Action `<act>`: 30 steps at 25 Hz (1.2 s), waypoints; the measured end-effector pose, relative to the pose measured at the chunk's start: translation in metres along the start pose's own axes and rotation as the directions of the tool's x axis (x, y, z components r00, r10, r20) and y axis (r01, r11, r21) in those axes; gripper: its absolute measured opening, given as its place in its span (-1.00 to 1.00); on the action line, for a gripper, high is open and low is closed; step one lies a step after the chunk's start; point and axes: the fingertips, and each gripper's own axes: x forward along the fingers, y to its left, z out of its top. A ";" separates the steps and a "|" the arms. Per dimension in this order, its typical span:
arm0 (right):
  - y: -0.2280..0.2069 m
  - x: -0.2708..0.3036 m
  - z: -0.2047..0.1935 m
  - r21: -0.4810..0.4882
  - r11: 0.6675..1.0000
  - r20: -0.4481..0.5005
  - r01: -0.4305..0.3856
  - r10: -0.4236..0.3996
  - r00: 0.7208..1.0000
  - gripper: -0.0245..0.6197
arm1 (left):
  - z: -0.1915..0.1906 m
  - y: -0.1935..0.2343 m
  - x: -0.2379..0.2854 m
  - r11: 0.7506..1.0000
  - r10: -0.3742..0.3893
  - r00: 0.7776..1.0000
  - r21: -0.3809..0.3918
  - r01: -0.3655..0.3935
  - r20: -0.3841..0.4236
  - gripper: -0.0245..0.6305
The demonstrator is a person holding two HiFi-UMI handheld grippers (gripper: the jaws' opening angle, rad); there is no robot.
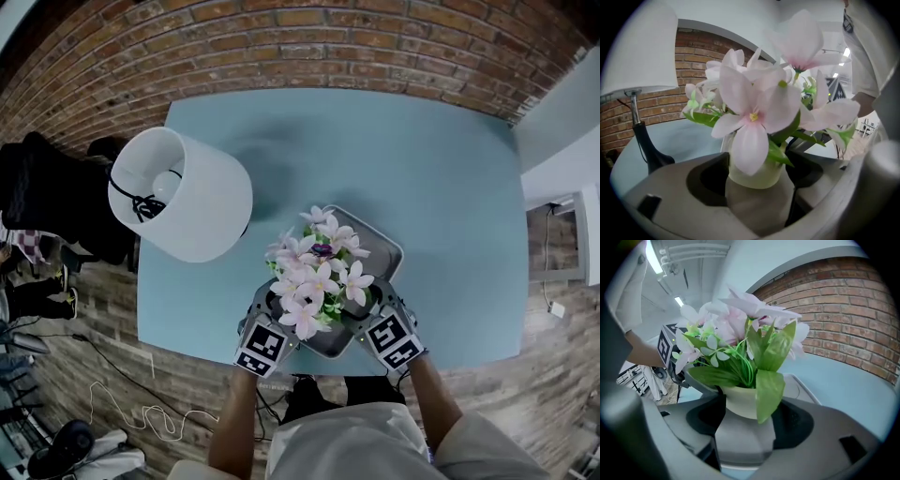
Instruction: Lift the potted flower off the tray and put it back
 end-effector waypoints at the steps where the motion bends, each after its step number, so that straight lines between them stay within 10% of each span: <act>1: -0.002 -0.001 -0.001 -0.006 1.000 -0.001 -0.001 0.001 1.000 0.07 | 0.001 -0.001 0.002 1.000 0.002 1.000 -0.002 -0.002 0.001 0.34; 30: -0.019 0.004 -0.021 -0.066 0.994 -0.029 0.089 -0.091 0.995 0.08 | -0.022 0.001 0.014 0.998 0.038 0.999 -0.039 -0.039 -0.019 0.34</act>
